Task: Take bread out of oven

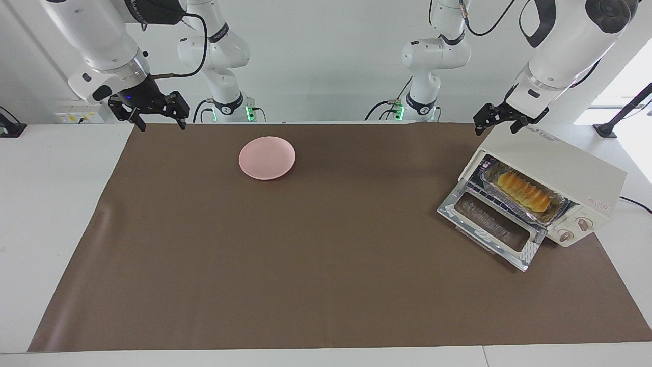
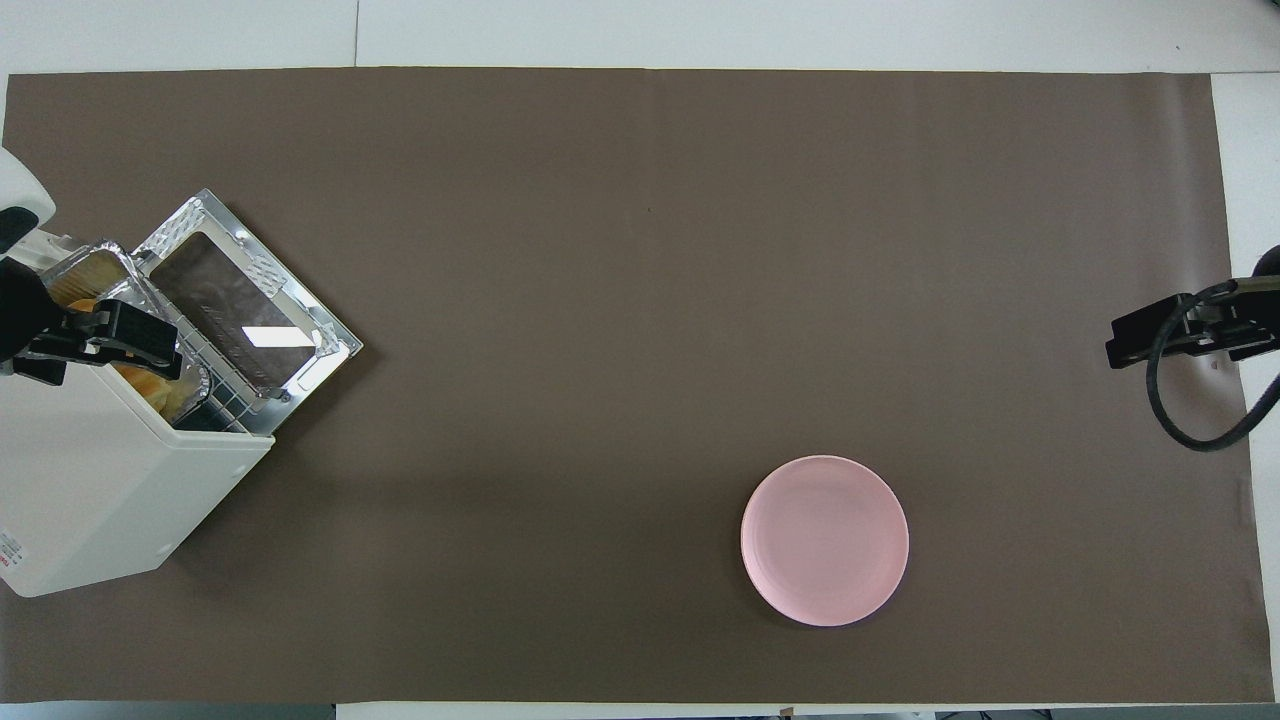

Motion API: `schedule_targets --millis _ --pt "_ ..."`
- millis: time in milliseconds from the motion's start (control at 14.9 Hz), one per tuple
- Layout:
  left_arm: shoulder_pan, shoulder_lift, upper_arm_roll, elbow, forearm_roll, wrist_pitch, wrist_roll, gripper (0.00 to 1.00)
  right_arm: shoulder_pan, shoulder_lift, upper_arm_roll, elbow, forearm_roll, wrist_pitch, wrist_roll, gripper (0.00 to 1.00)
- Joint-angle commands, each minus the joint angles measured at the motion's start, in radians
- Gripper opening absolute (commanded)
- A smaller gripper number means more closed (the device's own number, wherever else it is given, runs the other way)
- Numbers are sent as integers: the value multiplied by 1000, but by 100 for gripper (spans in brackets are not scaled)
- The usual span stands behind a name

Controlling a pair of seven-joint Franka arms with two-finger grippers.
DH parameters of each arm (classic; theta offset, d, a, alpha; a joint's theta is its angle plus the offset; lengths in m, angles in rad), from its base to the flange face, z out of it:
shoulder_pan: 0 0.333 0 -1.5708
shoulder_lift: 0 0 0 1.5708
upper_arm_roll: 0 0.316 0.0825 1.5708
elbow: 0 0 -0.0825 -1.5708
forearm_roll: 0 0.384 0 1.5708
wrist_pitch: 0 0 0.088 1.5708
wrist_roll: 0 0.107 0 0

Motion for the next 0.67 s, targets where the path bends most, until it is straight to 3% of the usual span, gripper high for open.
schedule_targets --millis 0,605 --pt "17 -33 -7 -43 -19 28 8 100 -14 -15 12 -15 -16 -7 -22 100" --pt "38 -4 3 -20 -21 52 -47 100 -14 -15 10 -15 -17 -7 -22 100"
